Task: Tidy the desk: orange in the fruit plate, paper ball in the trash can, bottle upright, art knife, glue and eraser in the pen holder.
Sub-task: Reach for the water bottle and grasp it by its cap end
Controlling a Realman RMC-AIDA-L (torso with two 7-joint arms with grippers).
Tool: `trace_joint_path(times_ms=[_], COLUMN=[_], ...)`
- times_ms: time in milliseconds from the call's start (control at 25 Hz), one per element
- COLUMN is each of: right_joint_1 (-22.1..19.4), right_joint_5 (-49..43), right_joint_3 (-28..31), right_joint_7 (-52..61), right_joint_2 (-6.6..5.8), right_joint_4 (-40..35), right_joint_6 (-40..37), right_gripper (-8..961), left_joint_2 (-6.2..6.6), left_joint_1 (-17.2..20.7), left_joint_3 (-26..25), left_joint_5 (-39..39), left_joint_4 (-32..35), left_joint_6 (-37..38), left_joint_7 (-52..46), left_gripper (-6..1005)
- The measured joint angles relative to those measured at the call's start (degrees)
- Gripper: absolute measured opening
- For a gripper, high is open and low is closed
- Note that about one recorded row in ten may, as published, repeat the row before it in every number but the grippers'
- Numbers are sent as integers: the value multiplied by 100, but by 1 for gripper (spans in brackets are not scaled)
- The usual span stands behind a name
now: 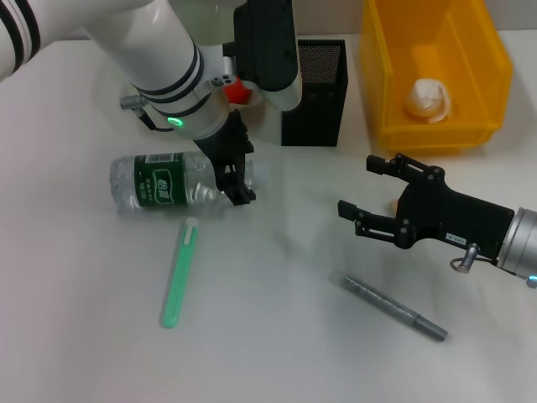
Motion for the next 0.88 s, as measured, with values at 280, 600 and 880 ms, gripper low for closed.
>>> trace_joint_path(times_ms=[280, 600, 880], right_joint_1=[0, 7, 13], right_joint_5=[0, 0, 0], right_joint_3=[1, 5, 23], right_joint_7=[-8, -7, -7], right_joint_2=[1, 1, 1], right_joint_4=[0, 0, 0], right_joint_6=[0, -1, -1], right_gripper=[827, 827, 827], left_joint_2=[0, 0, 0], left_joint_1=[0, 3, 14], left_joint_3=[0, 330, 369], left_joint_5=[2, -109, -125], left_joint_4=[-6, -13, -13], left_joint_6=[-33, -165, -184], left_joint_7=[23, 4, -8], left_gripper=[716, 700, 690])
